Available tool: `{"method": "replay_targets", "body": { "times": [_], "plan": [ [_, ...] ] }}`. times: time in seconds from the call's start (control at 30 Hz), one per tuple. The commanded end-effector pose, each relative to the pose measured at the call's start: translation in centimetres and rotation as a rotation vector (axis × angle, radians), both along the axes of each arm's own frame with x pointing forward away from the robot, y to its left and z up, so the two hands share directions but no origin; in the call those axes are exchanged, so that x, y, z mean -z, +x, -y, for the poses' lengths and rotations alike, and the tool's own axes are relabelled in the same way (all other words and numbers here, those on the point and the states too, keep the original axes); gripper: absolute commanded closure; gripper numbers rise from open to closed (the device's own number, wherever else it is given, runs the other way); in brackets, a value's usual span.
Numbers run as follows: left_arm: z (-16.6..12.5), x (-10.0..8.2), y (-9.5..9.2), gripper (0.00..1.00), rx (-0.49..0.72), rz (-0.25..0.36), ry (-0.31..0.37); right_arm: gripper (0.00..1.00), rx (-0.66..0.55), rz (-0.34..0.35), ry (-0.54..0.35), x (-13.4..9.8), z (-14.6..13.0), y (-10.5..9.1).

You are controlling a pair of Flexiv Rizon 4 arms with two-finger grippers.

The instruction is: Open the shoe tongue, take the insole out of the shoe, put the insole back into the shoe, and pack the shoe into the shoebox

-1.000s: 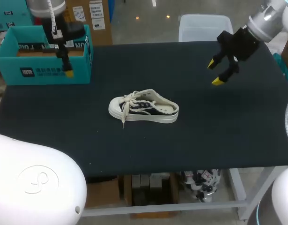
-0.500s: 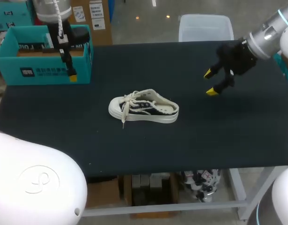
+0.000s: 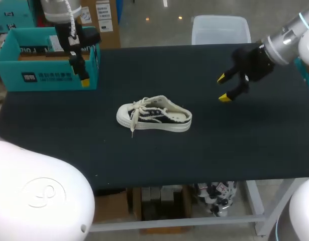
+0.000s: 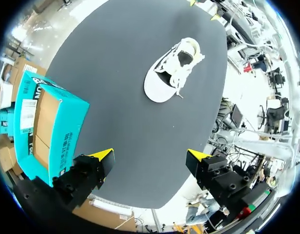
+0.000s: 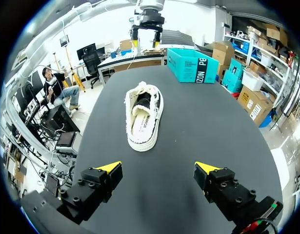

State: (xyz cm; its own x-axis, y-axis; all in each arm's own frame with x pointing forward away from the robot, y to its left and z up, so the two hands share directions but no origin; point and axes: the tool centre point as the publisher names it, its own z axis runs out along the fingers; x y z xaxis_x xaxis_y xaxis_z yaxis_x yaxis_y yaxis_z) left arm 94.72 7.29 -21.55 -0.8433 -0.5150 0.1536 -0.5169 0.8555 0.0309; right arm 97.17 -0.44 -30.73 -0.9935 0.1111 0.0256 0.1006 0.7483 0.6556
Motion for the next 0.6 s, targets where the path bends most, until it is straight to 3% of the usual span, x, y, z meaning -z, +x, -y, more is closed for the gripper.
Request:
{"method": "replay_targets", "body": {
  "times": [0.03,0.23,0.3,0.33,0.4,0.5,0.6],
  "plan": [
    [1.8,0.3,-0.1,0.00,-0.206,-0.050,0.039,0.00,0.003,0.009,0.003,1.8,-1.6,0.1],
    [3.0,0.4,0.0,0.00,-0.398,-0.027,0.050,0.00,-0.007,0.008,0.006,2.9,-3.3,0.1],
    [3.4,0.5,0.0,0.00,-0.432,-0.064,0.036,0.00,-0.017,0.014,0.024,3.3,-3.7,-0.2],
    [3.6,0.5,0.0,0.00,-0.459,-0.053,0.038,0.00,-0.016,0.021,0.033,3.4,-3.9,-0.3],
    [4.2,0.7,-0.2,0.00,-0.469,-0.034,0.042,0.00,-0.013,0.024,0.052,3.7,-4.3,-0.7],
    [5.0,0.6,-0.8,0.00,-0.375,0.031,0.119,0.00,-0.006,0.031,0.086,4.3,-4.8,-1.2],
    [5.0,0.6,-0.8,0.00,-0.375,0.031,0.119,0.00,0.011,0.025,0.114,5.0,-5.2,-1.6]
  ]
}}
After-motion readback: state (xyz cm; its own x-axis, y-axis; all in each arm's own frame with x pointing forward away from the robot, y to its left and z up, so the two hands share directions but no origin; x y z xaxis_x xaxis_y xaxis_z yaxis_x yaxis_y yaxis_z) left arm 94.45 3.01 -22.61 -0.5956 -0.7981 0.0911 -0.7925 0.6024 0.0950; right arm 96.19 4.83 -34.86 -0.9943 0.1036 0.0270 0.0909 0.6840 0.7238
